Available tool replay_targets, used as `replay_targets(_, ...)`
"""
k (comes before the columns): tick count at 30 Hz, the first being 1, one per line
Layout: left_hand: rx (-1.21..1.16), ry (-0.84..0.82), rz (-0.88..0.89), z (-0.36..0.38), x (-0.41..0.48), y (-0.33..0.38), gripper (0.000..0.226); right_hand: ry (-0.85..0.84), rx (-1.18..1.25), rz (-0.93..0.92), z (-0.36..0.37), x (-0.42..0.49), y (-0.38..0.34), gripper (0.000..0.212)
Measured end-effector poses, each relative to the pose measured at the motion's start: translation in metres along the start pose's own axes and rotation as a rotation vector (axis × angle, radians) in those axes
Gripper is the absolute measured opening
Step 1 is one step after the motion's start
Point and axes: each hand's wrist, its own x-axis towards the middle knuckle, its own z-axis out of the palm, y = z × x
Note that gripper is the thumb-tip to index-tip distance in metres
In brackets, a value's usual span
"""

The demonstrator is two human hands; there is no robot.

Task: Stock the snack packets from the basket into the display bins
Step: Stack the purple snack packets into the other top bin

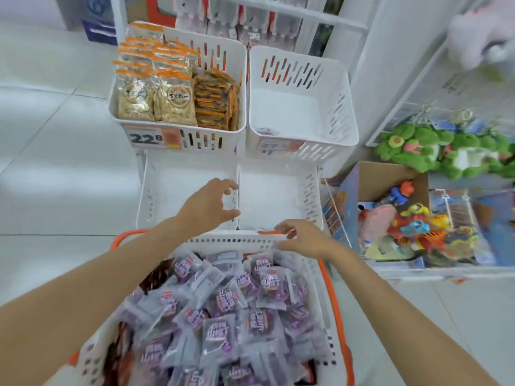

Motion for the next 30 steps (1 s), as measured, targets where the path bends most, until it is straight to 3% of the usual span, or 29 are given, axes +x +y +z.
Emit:
replay_targets(3, -0.049, -0.089, -0.102, 0.021, -0.040, -0.033, 0.048, -0.178, -0.018, 0.130, 0.049, -0.023, 0.036, 0.060)
replay_targets(5, -0.078, -0.147, -0.173, 0.029, -0.057, -0.042, 0.048, -0.260, -0.077, 0.192, 0.071, -0.030, 0.052, 0.086)
replay_targets(7, -0.084, -0.211, -0.198, 0.037, -0.066, -0.042, 0.048, -0.216, -0.183, 0.214, 0.079, -0.036, 0.061, 0.097)
replay_targets(10, -0.287, -0.263, -0.152, 0.047, -0.075, -0.020, 0.045, -0.005, -0.180, 0.167, 0.065, -0.040, 0.047, 0.085)
replay_targets(13, -0.465, -0.423, -0.154, 0.060, -0.081, 0.009, 0.064, 0.191, 0.060, 0.111, 0.048, -0.042, 0.005, 0.069)
replay_targets(15, -0.580, -0.464, -0.164, 0.068, -0.083, 0.021, 0.048, 0.143, 0.262, 0.045, 0.044, -0.044, -0.023, 0.062)
replay_targets(18, -0.713, -0.341, -0.292, 0.068, -0.085, 0.014, 0.019, 0.098, 0.497, 0.048, 0.044, -0.040, -0.030, 0.049)
replay_targets(20, -0.866, -0.327, -0.415, 0.062, -0.088, 0.001, 0.017, 0.179, 0.329, 0.111, 0.055, -0.028, -0.003, 0.045)
replay_targets(22, -0.981, -0.338, -0.489, 0.053, -0.093, -0.007, 0.020, 0.104, 0.014, 0.193, 0.077, -0.016, 0.032, 0.058)
replay_targets(24, -0.987, -0.312, -0.513, 0.048, -0.096, -0.015, 0.022, 0.008, -0.228, 0.262, 0.104, -0.009, 0.063, 0.070)
replay_targets(26, -0.956, -0.273, -0.528, 0.043, -0.098, -0.023, 0.022, 0.070, -0.340, 0.234, 0.115, -0.002, 0.077, 0.071)
replay_targets(28, -0.971, -0.263, -0.566, 0.040, -0.100, -0.030, 0.028, 0.163, -0.244, 0.133, 0.107, -0.003, 0.066, 0.057)
replay_targets(30, -1.066, -0.267, -0.626, 0.039, -0.100, -0.038, 0.039, 0.194, 0.145, 0.089, 0.089, -0.006, 0.042, 0.047)
